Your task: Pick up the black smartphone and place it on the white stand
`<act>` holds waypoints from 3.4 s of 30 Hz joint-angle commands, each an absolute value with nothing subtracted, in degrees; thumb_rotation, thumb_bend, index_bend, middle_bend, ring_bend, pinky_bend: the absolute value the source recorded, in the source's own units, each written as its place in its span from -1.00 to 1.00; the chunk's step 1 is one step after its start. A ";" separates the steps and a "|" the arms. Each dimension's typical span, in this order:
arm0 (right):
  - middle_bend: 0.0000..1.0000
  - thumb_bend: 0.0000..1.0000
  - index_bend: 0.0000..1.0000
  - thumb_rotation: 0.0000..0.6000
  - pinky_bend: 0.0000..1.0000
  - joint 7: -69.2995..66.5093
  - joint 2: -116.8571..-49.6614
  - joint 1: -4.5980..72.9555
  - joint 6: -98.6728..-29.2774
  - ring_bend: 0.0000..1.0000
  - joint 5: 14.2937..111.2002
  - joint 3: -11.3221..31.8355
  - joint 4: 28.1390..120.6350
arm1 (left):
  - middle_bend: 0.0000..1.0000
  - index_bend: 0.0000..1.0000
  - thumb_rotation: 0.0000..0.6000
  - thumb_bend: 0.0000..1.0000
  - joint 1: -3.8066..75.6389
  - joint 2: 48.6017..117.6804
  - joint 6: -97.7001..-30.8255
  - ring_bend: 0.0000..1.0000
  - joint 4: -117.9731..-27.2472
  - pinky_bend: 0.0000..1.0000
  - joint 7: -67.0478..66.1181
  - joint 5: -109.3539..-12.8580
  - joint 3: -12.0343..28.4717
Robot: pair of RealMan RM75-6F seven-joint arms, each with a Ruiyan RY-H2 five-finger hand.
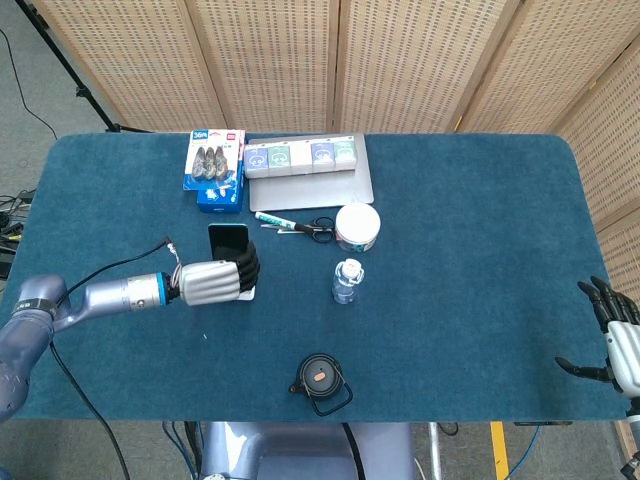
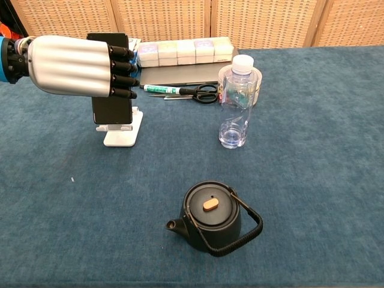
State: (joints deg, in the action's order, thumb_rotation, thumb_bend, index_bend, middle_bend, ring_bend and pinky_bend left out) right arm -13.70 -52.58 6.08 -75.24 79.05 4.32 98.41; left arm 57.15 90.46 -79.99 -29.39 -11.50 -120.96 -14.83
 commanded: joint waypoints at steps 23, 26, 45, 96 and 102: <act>-1.00 -1.00 -1.00 1.00 -1.00 -14.94 -52.11 5.97 -75.24 -1.00 79.24 4.42 98.45 | -0.22 0.25 1.00 -0.29 56.80 92.63 -78.52 -0.34 -28.69 -0.10 -13.03 -119.04 -16.03; -1.00 -1.00 -1.00 1.00 -1.00 -15.02 -52.08 5.97 -75.20 -1.00 79.28 4.40 98.41 | -0.22 0.25 1.00 -0.30 56.68 92.92 -78.34 -0.34 -28.49 -0.10 -13.21 -118.93 -16.28; -1.00 -1.00 -1.00 1.00 -1.00 -15.29 -51.86 5.73 -75.76 -1.00 79.76 4.36 98.77 | -1.00 -0.51 1.00 -0.50 56.44 91.51 -77.32 -0.84 -31.09 -0.14 -14.56 -117.48 -16.43; -1.00 -1.00 -1.00 1.00 -1.00 -16.51 -51.18 4.36 -78.09 -1.00 82.31 3.39 98.17 | -1.00 -0.76 1.00 -0.94 22.26 71.52 -92.21 -1.00 -90.02 -0.75 -5.22 -77.07 -5.76; -1.00 -1.00 -1.00 1.00 -1.00 -15.23 -51.61 4.21 -78.64 -1.00 81.98 3.55 98.27 | -1.00 -1.00 1.00 -0.99 16.93 68.01 -89.00 -1.00 -98.34 -1.00 -6.74 -70.25 -6.89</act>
State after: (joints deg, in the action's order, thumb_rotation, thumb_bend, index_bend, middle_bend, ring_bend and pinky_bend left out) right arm -15.34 -51.59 4.23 -78.55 82.02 3.51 98.19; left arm 19.19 69.78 -90.41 -95.99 -7.02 -72.00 -6.92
